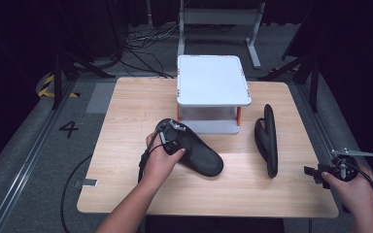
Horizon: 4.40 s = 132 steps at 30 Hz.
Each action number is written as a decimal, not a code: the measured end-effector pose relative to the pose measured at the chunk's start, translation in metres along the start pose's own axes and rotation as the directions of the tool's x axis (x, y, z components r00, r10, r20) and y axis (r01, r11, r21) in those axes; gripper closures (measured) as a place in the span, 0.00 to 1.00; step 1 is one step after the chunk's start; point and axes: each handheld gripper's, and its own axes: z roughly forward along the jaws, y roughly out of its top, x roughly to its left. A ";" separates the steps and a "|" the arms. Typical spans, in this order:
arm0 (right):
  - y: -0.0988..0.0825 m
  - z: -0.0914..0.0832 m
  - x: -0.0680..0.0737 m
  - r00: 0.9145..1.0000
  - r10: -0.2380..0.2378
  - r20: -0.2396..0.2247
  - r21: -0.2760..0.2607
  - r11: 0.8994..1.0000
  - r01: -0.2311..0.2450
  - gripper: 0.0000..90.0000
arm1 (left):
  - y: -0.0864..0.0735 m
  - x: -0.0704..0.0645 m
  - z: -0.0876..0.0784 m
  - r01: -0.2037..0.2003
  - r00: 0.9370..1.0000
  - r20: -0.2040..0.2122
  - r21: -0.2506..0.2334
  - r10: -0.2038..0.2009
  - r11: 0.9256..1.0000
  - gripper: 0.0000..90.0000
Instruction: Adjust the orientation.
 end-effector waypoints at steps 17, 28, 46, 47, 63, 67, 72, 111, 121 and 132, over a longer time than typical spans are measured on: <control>-0.001 0.001 0.000 1.000 0.003 -0.004 0.002 1.000 -0.003 0.42 | -0.004 0.011 0.007 0.069 0.993 0.089 0.058 -0.074 0.996 0.34; 0.005 0.006 0.005 1.000 -0.012 -0.014 0.007 1.000 0.012 0.41 | -0.005 -0.005 -0.003 -0.078 0.979 0.198 0.112 0.054 0.991 0.45; 0.002 0.006 0.004 1.000 -0.010 -0.018 0.009 1.000 0.010 0.41 | 0.000 -0.025 -0.003 -0.232 0.946 0.263 0.150 0.188 0.961 0.61; 0.002 0.007 0.005 1.000 -0.012 -0.021 0.009 1.000 0.012 0.41 | 0.000 -0.027 -0.004 -0.236 0.946 0.263 0.163 0.188 0.958 0.62; 0.005 0.009 0.007 1.000 -0.019 -0.025 0.010 1.000 0.019 0.41 | -0.001 -0.034 -0.006 -0.266 0.943 0.253 0.191 0.214 0.945 0.62; 0.005 0.010 0.007 0.999 -0.024 -0.025 0.012 1.000 0.024 0.41 | -0.003 -0.036 -0.008 -0.261 0.948 0.236 0.194 0.213 0.946 0.61; 0.005 0.009 0.007 1.000 -0.018 -0.023 0.014 1.000 0.018 0.41 | -0.005 -0.036 -0.009 -0.267 0.945 0.246 0.198 0.216 0.943 0.57; 0.087 0.018 0.069 0.964 -0.239 -0.117 -0.179 0.960 0.217 0.52 | -0.061 0.068 -0.089 -0.150 0.989 0.025 0.184 0.148 0.971 0.23; 0.111 0.034 0.090 0.916 -0.399 -0.044 -0.133 0.911 0.391 1.00 | -0.092 0.078 -0.098 -0.057 0.998 -0.008 0.203 0.060 0.978 0.27; 0.119 0.052 0.107 0.890 -0.453 -0.057 -0.101 0.889 0.446 1.00 | -0.106 0.082 -0.107 -0.005 0.999 -0.034 0.209 0.012 0.978 0.28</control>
